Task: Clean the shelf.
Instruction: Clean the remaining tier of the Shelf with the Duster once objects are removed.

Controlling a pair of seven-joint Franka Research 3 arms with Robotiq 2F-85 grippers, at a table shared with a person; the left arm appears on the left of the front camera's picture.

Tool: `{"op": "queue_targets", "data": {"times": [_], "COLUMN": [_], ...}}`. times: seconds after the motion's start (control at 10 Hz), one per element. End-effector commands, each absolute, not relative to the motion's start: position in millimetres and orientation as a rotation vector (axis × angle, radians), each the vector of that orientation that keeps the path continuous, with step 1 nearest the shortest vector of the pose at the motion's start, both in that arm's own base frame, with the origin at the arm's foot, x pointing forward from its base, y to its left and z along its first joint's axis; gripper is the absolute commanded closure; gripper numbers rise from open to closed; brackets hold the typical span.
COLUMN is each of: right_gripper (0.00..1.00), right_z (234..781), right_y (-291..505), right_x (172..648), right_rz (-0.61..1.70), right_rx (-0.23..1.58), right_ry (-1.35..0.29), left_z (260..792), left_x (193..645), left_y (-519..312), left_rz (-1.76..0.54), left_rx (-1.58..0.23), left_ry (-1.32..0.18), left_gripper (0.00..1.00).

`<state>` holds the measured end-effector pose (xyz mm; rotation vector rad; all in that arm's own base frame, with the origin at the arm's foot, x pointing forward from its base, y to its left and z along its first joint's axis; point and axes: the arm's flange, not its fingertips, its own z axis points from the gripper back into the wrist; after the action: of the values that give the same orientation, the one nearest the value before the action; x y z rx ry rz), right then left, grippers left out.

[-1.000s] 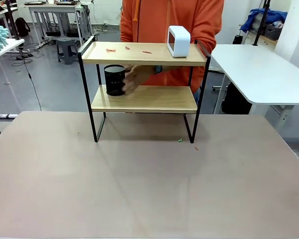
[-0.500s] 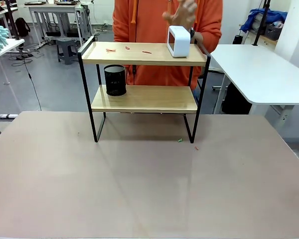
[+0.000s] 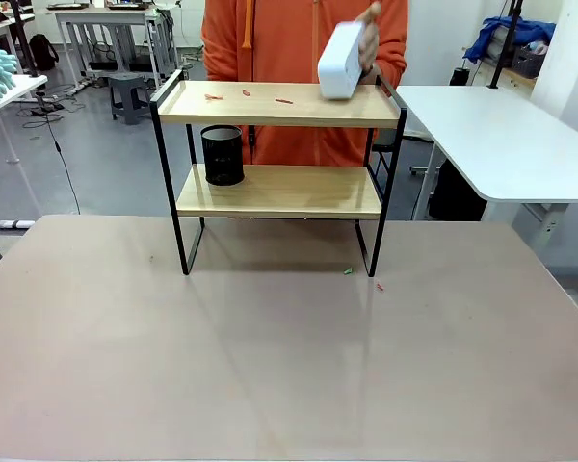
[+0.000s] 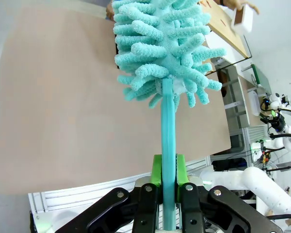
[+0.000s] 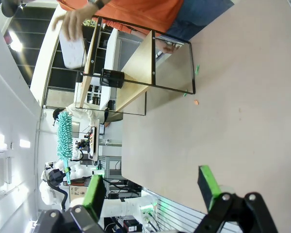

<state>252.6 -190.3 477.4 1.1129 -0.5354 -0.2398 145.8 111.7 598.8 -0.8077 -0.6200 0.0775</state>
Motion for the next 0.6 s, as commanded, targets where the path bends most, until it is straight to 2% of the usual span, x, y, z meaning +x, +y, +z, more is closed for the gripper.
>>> {"op": "queue_targets", "data": {"times": [0.0,0.3,0.5], "right_gripper": [0.00,0.00,0.00], "right_z": [479.2,479.2,479.2], "right_y": [-190.5,-190.5,-190.5], "right_x": [254.8,254.8,254.8], "right_rz": [-0.221,-0.221,-0.221], "right_rx": [1.122,1.122,1.122], "right_ry": [-0.564,-0.564,-0.564], "left_z": [598.8,678.7,725.1], "left_x": [145.8,191.1,227.6], "left_y": [111.7,61.4,1.5], "left_rz": [0.077,0.153,0.097], "left_rx": [-0.808,-0.756,-0.754], "left_ry": [-0.620,-0.608,-0.579], "left_gripper": [0.88,0.88,0.88]}}
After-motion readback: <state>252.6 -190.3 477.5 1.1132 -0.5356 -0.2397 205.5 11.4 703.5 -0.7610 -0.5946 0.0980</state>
